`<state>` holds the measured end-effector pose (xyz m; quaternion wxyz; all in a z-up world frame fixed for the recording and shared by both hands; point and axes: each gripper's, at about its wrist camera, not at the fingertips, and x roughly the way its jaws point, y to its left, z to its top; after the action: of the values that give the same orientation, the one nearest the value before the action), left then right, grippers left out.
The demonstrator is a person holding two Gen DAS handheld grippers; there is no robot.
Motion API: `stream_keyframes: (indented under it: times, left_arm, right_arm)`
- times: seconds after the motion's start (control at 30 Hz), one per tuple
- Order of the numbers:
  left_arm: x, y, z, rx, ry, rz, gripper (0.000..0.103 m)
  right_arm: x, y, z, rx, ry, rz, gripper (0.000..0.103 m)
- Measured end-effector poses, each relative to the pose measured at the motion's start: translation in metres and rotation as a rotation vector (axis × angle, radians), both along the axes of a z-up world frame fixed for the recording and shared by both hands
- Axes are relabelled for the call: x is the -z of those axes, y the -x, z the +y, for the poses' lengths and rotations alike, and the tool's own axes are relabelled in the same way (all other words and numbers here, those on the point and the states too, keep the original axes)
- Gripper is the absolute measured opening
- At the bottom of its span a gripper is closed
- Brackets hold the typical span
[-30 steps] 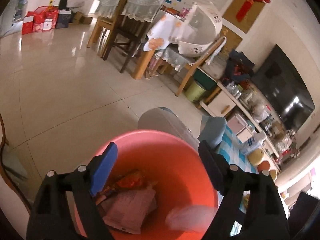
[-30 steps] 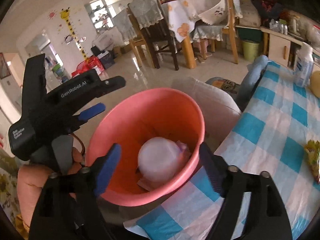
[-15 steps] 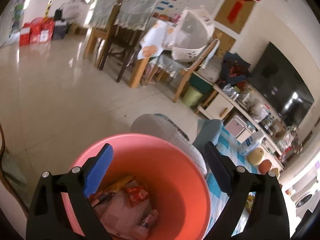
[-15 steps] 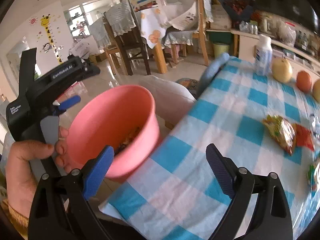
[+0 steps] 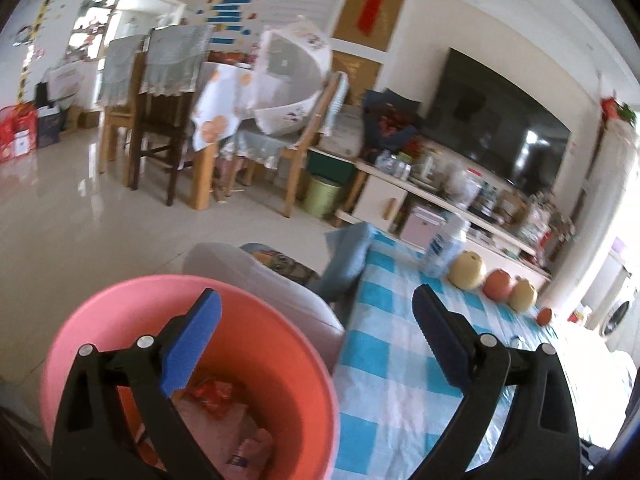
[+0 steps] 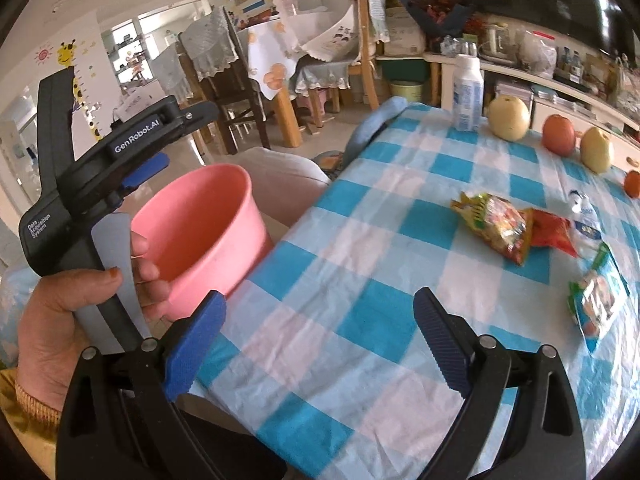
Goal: Collect trash
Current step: 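Move both grippers back over the table toward the remaining snack bags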
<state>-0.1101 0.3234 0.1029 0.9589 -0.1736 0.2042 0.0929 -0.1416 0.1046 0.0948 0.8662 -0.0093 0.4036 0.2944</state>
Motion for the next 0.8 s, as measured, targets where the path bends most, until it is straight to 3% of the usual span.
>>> stream_keyframes:
  times: [0.3,0.8]
  left_arm:
    - [0.007,-0.007,-0.035,0.112,-0.046,0.034,0.097]
    - [0.015,-0.01,-0.106,0.265,-0.232,0.158,0.097]
  right_arm:
    - [-0.003,0.008,-0.036,0.068,0.016,-0.024,0.094]
    - [-0.014,0.02,-0.083,0.155,0.039,-0.1,0.094]
